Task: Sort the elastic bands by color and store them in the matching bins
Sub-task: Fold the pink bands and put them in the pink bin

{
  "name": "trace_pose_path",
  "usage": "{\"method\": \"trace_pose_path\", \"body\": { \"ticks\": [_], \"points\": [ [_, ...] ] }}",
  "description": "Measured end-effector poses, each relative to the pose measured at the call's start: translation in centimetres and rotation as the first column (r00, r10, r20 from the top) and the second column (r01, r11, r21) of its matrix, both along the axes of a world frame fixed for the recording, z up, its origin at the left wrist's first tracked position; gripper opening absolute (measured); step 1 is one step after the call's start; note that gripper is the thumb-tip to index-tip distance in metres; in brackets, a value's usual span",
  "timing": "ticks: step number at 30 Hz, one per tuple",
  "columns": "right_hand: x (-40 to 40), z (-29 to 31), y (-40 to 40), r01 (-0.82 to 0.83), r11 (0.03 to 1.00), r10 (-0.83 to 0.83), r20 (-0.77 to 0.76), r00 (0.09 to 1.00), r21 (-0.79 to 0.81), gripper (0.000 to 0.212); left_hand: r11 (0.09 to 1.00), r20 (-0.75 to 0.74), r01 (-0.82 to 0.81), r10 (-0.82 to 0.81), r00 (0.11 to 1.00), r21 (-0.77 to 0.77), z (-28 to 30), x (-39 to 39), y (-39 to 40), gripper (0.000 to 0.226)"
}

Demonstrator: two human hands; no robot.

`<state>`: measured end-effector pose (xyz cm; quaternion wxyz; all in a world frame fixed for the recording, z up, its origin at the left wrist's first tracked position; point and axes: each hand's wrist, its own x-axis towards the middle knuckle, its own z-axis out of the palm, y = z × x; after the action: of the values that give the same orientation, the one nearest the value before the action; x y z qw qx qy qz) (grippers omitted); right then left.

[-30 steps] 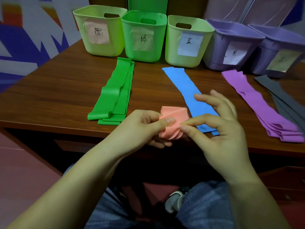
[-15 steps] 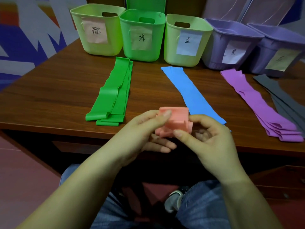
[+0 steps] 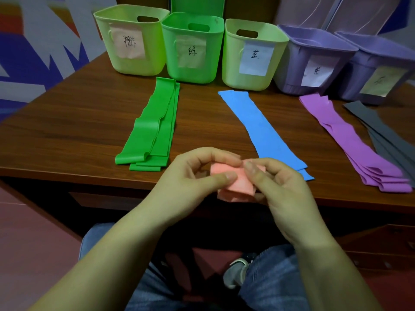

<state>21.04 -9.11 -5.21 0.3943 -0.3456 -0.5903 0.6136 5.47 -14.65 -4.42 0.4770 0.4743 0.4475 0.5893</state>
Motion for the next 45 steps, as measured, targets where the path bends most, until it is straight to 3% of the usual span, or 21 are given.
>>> {"method": "trace_pose_path", "body": {
  "ticks": [2,5,9,14,17,21,24,27,29,36,40,43,45],
  "points": [
    [0.0,0.3,0.2,0.029,0.999,-0.029,-0.003,1.0,0.038,0.032,1.0,0.022,0.01,-0.01,1.0,0.0,0.0,0.1,-0.1,0.01],
    [0.1,0.5,0.2,0.001,0.995,-0.001,0.005,1.0,0.096,0.032,0.999,0.096,-0.018,0.022,0.995,-0.047,-0.2,0.2,0.0,0.016],
    [0.2,0.8,-0.3,-0.011,0.99,0.019,-0.055,0.998,0.144,0.032,0.99,0.196,-0.061,0.085,0.977,-0.126,-0.3,0.2,0.4,0.048],
    [0.5,1.2,-0.6,-0.046,0.975,0.055,-0.032,0.998,0.22,0.037,0.988,0.308,0.06,-0.013,0.951,-0.142,0.4,0.3,-0.4,0.029],
    [0.5,1.7,-0.7,-0.05,0.983,0.06,-0.053,0.997,0.178,0.047,0.998,0.269,0.007,0.012,0.963,-0.068,0.7,0.3,-0.7,0.038],
    [0.3,2.4,-0.8,-0.015,0.976,0.011,0.021,1.0,0.215,0.024,0.999,0.19,-0.038,0.036,0.981,0.005,1.0,0.4,-1.2,0.045],
    [0.3,2.8,-1.3,0.006,0.965,-0.013,0.025,1.0,0.261,0.018,1.0,0.19,-0.019,0.017,0.982,0.012,1.4,0.4,-1.4,0.043],
    [0.2,3.0,-1.9,0.012,0.94,-0.032,0.055,0.998,0.34,0.022,0.999,0.235,-0.012,0.021,0.972,-0.041,2.1,0.5,-1.6,0.033],
    [0.1,3.1,-2.3,0.014,0.934,-0.031,0.044,0.999,0.356,0.026,0.995,0.151,-0.064,0.074,0.986,-0.071,2.1,0.3,-1.6,0.03],
    [-0.3,3.3,-2.9,0.02,0.922,-0.032,0.023,0.999,0.386,0.03,0.989,0.103,-0.146,0.144,0.984,0.012,1.7,0.6,-2.1,0.023],
    [-0.4,3.4,-2.8,-0.016,0.943,0.002,0.042,0.999,0.334,0.037,0.978,0.065,-0.202,0.198,0.978,0.048,1.6,0.4,-2.0,0.033],
    [-0.9,3.7,-2.7,0.011,0.955,-0.042,0.099,0.994,0.295,0.053,0.978,0.11,-0.2,0.192,0.975,0.06,2.0,0.5,-1.8,0.017],
    [-1.3,4.2,-2.5,0.067,0.962,-0.095,0.094,0.991,0.263,0.049,0.977,0.091,-0.198,0.191,0.977,0.074,2.2,0.6,-1.8,0.009]
  ]
}}
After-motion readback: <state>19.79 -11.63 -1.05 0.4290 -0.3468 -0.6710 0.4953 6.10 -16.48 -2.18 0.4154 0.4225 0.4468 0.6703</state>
